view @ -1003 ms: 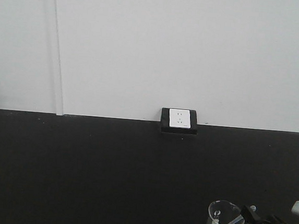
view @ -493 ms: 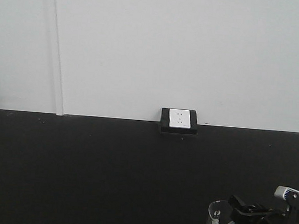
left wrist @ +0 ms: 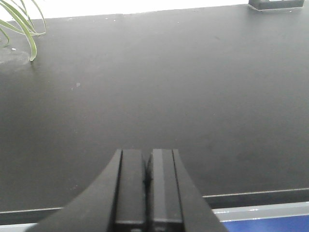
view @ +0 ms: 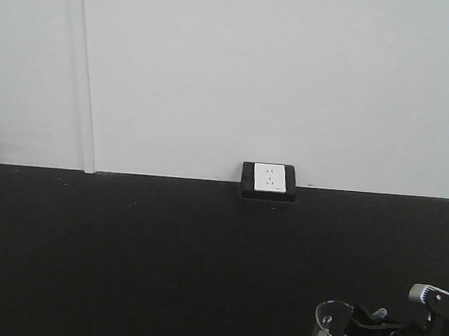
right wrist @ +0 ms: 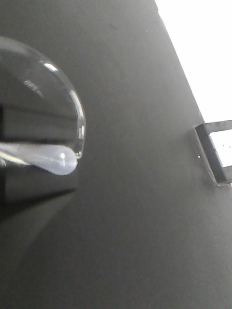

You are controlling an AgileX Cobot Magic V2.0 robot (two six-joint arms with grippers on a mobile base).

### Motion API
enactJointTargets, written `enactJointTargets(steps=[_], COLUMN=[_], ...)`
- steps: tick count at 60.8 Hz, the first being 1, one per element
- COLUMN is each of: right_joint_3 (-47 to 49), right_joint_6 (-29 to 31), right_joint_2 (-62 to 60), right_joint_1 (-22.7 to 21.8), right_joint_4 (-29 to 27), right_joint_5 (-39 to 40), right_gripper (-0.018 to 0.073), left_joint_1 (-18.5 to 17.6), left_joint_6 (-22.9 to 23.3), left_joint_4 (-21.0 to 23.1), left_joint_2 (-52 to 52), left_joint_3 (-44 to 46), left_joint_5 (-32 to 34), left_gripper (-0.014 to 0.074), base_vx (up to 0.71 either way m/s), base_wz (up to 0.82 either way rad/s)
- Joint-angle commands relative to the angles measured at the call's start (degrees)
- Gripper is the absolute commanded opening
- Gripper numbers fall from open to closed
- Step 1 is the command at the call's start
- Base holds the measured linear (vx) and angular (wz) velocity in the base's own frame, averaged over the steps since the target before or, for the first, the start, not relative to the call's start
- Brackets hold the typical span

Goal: Grab transparent chemical and place on left bench
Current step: 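Close the right gripper on the pipette and lift it out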

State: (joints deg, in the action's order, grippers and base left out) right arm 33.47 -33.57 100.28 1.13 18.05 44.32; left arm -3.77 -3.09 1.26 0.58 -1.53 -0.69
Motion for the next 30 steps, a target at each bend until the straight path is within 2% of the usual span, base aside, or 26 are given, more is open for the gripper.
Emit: enactJointTargets(steps=[1, 6, 16, 25, 30], right_joint_3=[1.30, 1.30, 1.30, 1.19, 1.19], right_joint_6=[0.10, 0.41, 2.00, 2.24, -0.10], right_joint_2=[-2.74, -4.38, -10.16, -18.49, -24.23], right_joint_1=[-0.07, -0.07, -0.07, -0.07, -0.07], right_joint_4=[0.30, 0.38, 3.50, 11.01, 15.90], right_joint_5=[6.01, 6.66, 3.21, -2.19, -8.84], right_gripper=[0.0060, -0.0011, -0.0009, -0.0007, -0.0006], left_joint_1=[-0.10, -0.10, -0.10, -0.10, -0.10], left_joint_6=[0.45, 0.45, 0.45, 0.45, 0.45], left_joint_4=[0.04, 0.04, 0.04, 0.04, 0.04], left_joint_2=[1.10, 1.10, 1.10, 1.10, 1.10], left_joint_3=[-0.93, -0.93, -0.93, -0.93, -0.93], left_joint_5=[4.49, 4.49, 4.49, 4.49, 4.49], left_gripper=[-0.0004, -0.0004, -0.0004, -0.0004, -0.0004], base_vx=[0.00, 0.00, 0.00, 0.00, 0.00], base_wz=[0.00, 0.00, 0.00, 0.00, 0.00])
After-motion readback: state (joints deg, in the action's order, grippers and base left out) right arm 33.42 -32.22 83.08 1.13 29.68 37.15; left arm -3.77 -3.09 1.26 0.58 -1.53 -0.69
